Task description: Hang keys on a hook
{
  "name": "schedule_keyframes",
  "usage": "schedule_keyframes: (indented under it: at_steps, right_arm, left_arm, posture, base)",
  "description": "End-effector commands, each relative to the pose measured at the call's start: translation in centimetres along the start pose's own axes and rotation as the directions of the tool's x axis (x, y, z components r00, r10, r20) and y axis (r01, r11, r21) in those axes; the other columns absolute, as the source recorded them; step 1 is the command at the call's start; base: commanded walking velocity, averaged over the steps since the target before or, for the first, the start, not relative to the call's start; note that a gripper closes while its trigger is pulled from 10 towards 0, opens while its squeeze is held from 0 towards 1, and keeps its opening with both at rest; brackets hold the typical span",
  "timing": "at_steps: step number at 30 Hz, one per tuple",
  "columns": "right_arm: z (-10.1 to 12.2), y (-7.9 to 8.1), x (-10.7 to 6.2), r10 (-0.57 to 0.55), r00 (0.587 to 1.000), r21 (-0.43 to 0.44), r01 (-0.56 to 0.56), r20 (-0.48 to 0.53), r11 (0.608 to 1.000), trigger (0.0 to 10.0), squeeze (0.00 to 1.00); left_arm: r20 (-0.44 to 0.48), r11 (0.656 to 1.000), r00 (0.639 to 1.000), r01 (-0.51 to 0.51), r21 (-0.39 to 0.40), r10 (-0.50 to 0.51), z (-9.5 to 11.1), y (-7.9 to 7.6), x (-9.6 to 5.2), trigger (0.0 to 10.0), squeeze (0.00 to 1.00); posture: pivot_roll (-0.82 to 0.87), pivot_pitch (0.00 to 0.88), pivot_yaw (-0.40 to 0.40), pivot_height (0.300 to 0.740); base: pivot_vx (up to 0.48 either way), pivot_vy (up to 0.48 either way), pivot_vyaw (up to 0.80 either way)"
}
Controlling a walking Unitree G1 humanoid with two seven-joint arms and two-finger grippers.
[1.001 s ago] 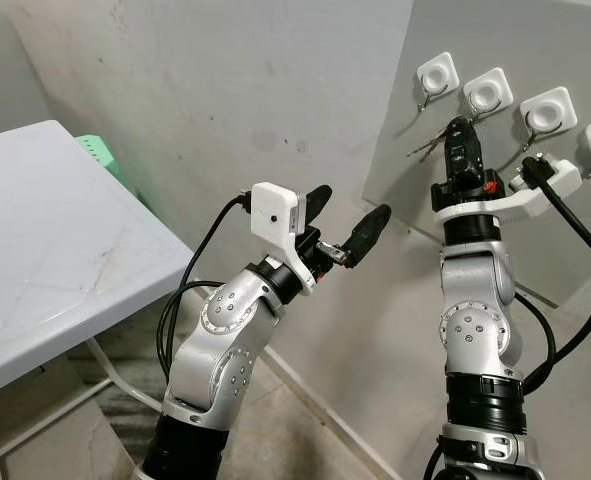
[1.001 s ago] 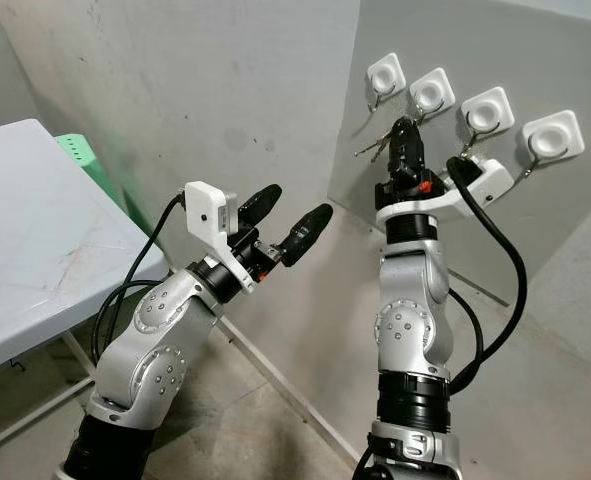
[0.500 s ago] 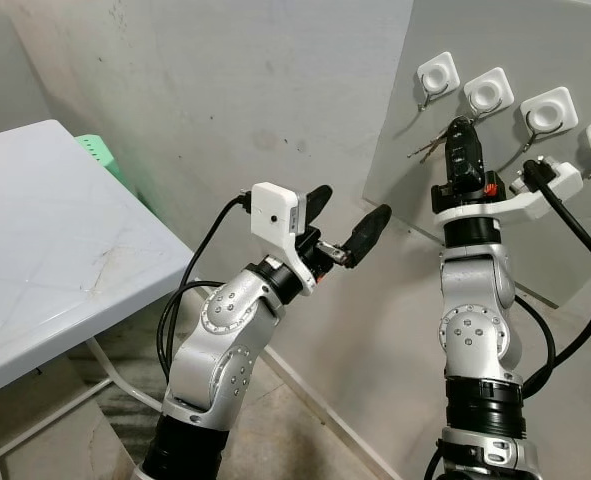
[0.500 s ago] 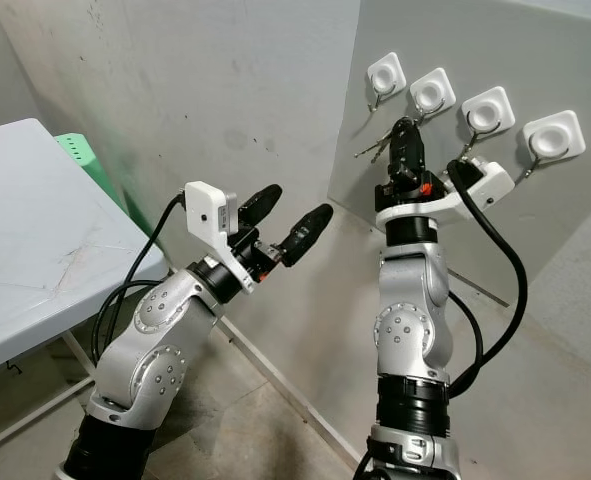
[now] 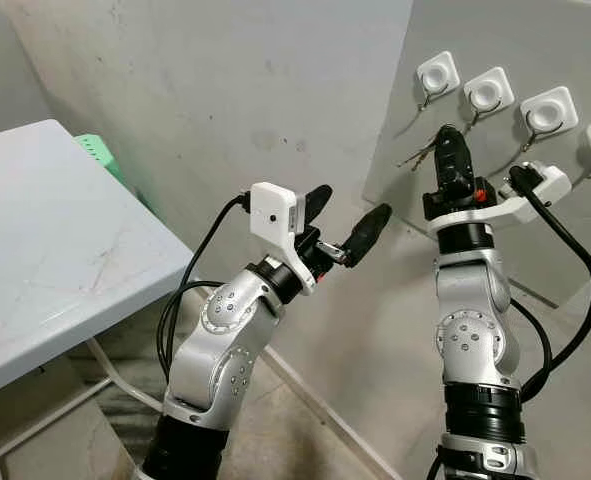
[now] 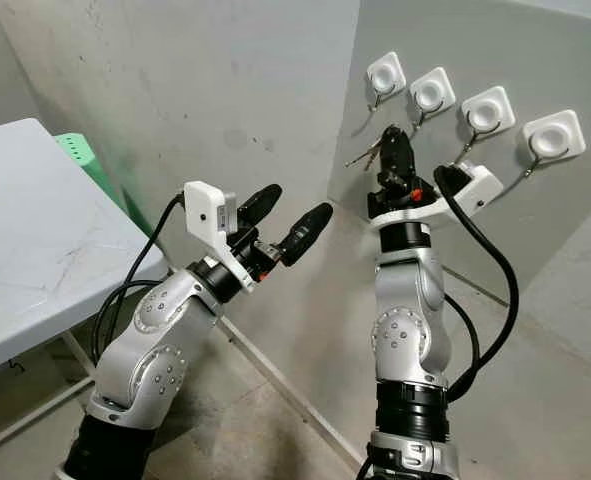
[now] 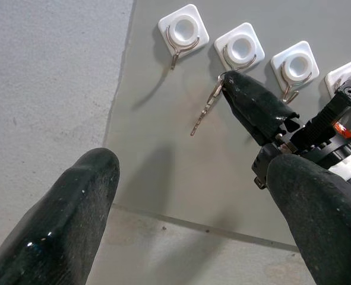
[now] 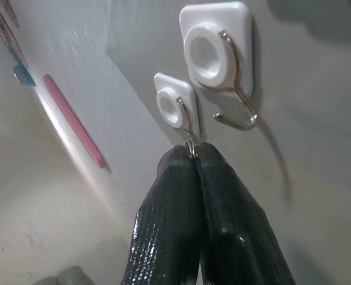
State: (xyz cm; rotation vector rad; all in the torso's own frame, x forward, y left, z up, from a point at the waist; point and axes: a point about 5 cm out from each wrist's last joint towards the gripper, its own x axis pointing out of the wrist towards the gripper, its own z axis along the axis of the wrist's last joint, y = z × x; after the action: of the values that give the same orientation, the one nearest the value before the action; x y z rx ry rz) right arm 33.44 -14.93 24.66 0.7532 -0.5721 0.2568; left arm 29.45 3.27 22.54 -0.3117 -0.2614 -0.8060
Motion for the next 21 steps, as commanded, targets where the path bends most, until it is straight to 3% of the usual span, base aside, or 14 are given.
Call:
schedule_keyframes:
  at_steps: [1,21]
  right_arm:
    - [0.71,0.45,0.36,0.013,0.999,0.0,-0.013,0.037,1.0,10.0,0.0]
    - [1.35,-0.06,1.06,-0.054,0.996,0.074,0.049,0.068,0.996,10.0,0.0]
  left_arm:
    - [0.013,1.0,1.0,0.009,0.006,-0.009,0.53,-0.25,0.14,10.0,0.0]
    - [0.016,1.0,1.0,0.009,0.004,-0.009,0.56,-0.33,0.15,10.0,0.0]
  posture:
    - [0.01,0.063,-0.043,0.74]
    - [0.01,0.066,-0.044,0.74]
  base:
    - [0.0,0.0,0.0]
    - [0.0,0.0,0.0]
